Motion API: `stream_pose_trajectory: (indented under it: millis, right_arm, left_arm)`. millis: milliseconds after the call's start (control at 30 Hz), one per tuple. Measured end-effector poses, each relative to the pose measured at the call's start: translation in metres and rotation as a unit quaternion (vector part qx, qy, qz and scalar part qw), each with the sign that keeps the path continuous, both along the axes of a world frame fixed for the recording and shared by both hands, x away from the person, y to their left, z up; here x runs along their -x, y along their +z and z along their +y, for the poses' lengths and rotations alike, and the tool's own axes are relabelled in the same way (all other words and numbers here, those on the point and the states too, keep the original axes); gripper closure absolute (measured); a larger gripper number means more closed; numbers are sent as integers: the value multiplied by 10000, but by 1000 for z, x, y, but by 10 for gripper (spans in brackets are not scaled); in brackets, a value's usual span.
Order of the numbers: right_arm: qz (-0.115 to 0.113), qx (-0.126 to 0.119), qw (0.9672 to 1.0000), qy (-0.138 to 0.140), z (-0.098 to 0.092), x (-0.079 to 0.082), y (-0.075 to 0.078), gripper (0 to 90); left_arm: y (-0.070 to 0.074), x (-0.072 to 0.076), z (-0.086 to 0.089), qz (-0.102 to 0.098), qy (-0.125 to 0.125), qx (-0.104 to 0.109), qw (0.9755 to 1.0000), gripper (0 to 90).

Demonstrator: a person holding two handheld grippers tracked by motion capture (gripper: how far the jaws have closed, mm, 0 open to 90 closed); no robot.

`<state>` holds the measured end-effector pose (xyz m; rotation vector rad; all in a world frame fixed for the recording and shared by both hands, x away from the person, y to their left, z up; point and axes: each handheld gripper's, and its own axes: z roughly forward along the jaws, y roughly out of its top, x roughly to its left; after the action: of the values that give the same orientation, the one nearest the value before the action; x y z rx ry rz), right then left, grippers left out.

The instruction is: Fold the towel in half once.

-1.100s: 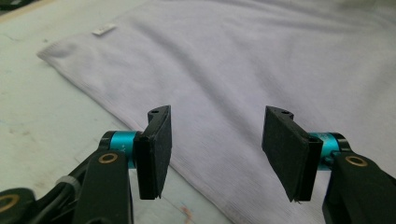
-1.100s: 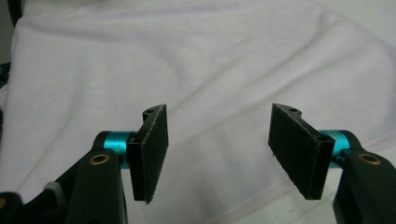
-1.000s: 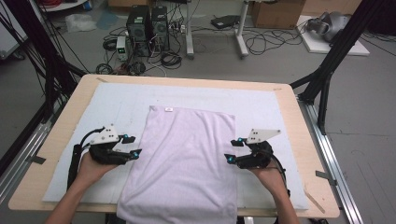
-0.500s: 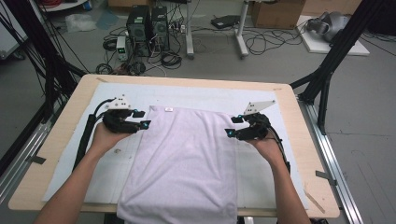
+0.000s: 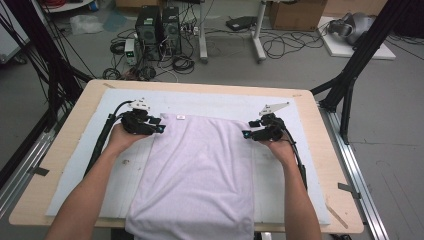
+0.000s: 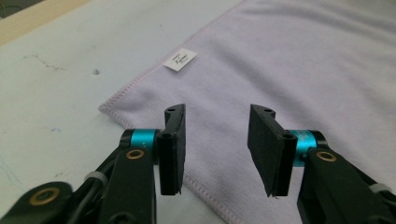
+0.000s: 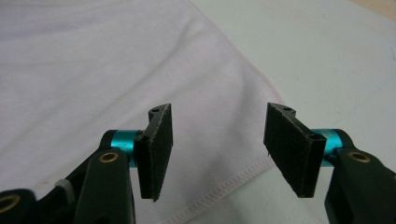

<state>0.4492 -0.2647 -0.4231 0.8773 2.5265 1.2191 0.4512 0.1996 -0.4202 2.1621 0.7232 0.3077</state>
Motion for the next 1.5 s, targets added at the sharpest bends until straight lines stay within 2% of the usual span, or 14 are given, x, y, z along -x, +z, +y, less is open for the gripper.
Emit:
stream_pose_trajectory:
  millis: [67, 167, 267, 300, 367, 433, 500, 567, 600, 800, 933, 1100, 1300, 1500]
  right_arm:
    - [73, 29, 9999, -75, 0, -3, -5, 431]
    - [79, 120, 9998, -126, 1, -5, -9, 445]
    - [125, 178, 9995, -217, 1, -6, -11, 454]
    - [187, 294, 9991, -226, 1, -7, -14, 466]
    - [244, 332, 9989, -242, 1, -8, -16, 479]
    - [250, 386, 9986, -273, 2, -8, -19, 533]
    - [262, 319, 9986, -339, 2, -7, -19, 604]
    - [296, 306, 9987, -286, 0, -8, -19, 718]
    - [397, 295, 9986, -206, 2, -8, -18, 816]
    - [405, 264, 9988, -92, 5, -6, -14, 851]
    - [281, 12, 9996, -94, -1, -4, -4, 853]
    - [115, -232, 9997, -39, -10, 5, 14, 855]
    - [-61, -460, 9986, 251, -8, 23, 37, 855]
    - [-89, -453, 9972, 580, -3, 50, 54, 855]
  left_arm:
    - [-6, -3, -2, -37, 175, -160, 9997, 605]
    - [-13, -8, -1, -36, 412, -224, 9989, 621]
    - [-18, -10, -1, 20, 568, -399, 9976, 617]
    - [-20, -11, -1, 97, 590, -384, 9975, 619]
    - [-21, -11, 1, 170, 647, -241, 9975, 622]
    - [-20, -11, 0, 168, 640, -301, 9974, 658]
    - [-20, -9, -3, 134, 546, -341, 9978, 746]
    - [-19, -8, -6, 124, 460, -418, 9980, 820]
    - [-18, -8, -7, 152, 471, -419, 9979, 850]
    - [-16, -9, 0, 227, 570, -360, 9975, 863]
    - [-5, -6, 8, 105, 567, -218, 9981, 864]
    - [13, 7, 18, -153, 546, 37, 9984, 865]
    - [34, 30, 29, -440, 498, 318, 9973, 865]
    - [33, 63, 41, -581, 389, 381, 9968, 864]
